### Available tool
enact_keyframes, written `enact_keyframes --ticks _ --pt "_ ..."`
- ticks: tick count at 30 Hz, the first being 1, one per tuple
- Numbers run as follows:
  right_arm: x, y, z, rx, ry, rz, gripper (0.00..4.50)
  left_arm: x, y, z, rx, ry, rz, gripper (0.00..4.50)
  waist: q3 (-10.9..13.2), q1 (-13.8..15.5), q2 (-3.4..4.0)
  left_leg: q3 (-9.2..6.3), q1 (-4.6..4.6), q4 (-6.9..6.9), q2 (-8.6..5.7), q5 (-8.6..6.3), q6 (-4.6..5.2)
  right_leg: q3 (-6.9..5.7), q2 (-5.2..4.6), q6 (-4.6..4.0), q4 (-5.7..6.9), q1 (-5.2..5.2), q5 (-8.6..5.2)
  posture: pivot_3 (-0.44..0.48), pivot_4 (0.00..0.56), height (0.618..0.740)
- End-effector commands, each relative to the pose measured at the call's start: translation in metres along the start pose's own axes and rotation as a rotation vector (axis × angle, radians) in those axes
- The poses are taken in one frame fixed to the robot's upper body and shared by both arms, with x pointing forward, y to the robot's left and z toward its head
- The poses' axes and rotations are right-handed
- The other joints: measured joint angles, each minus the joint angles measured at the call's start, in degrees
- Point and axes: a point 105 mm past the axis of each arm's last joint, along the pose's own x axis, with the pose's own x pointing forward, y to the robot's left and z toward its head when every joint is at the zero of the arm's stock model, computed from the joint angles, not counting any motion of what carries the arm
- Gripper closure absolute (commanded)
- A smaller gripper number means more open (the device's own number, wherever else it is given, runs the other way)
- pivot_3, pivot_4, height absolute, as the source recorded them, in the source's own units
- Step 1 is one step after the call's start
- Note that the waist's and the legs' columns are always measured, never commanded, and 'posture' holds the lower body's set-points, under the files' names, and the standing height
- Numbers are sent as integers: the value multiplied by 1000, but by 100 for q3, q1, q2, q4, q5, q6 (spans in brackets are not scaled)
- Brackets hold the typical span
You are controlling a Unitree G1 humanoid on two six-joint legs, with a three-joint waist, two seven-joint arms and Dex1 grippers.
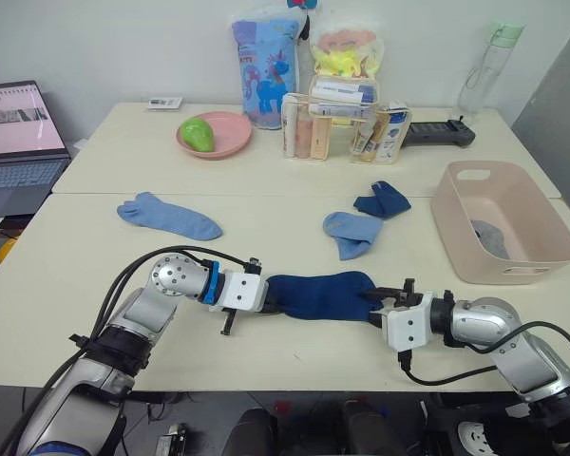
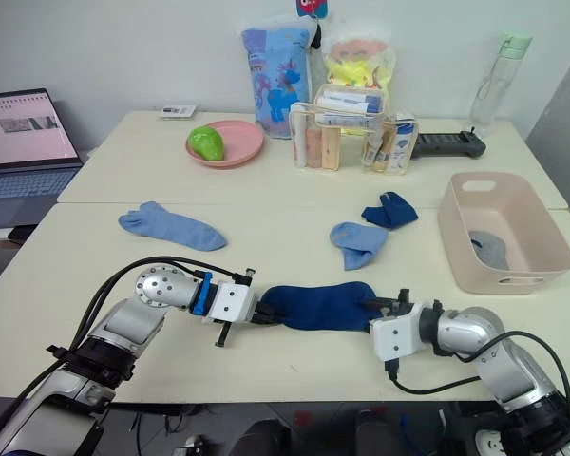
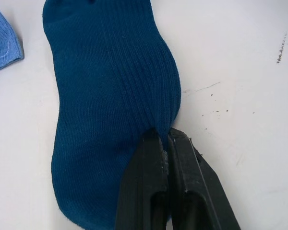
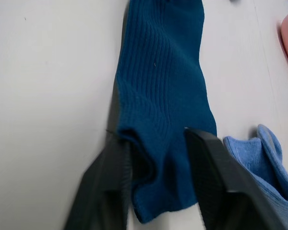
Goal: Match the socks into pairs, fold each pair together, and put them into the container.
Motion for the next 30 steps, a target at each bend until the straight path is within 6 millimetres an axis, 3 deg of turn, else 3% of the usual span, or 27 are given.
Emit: enact_keyframes --ticks 1,2,6,11,14,19,22,25,30 --pt "-1 -4 7 36 -33 -22 4148 -6 -3 5 -35 -13 -18 4500 0 -2 0 -1 0 0 1 0 0 0 0 0 0 0 0 0 150 703" --pt "0 -3 9 68 -46 -24 4477 -6 -5 7 -64 -32 -30 4500 0 -5 0 -1 1 0 1 0 0 0 0 0 1 0 0 0 150 703" --pt "-1 -3 17 143 -74 -24 4477 -12 -8 15 -138 -57 -66 4500 0 -6 0 -2 0 -1 3 0 0 0 1 0 2 -1 0 0 150 703" --pt "-22 0 45 577 -158 57 4477 -31 -20 38 -297 -69 -175 4500 2 -3 2 -25 -11 -1 5 0 0 3 0 0 -4 0 0 0 150 703" --pt "-37 8 61 756 -165 161 4477 -44 -39 65 -506 -140 -323 4500 3 -5 1 -30 -11 0 3 -1 1 1 -2 0 -10 6 0 0 150 703" --pt "-45 16 66 968 -86 233 4477 -45 -49 84 -799 -188 -419 4500 3 -5 0 -39 -6 -1 2 -2 3 -7 1 0 -7 13 -1 0 150 703" --pt "-43 12 58 1097 -35 214 4477 -37 -48 77 -946 -192 -415 4500 3 -7 -1 -38 -6 0 -1 -2 4 -5 4 0 -6 14 -1 0 150 703" --pt "-34 0 29 1137 81 76 4477 -20 -31 46 -1050 -157 -283 4500 1 0 -1 -38 0 0 -1 -2 4 -5 5 0 -7 18 -1 0 150 703" --pt "-19 -16 15 1064 141 -3 4477 -5 -5 20 -1023 -96 -151 4500 2 -1 -2 -35 -22 0 -3 0 3 -2 4 0 -7 -6 -1 0 150 703"
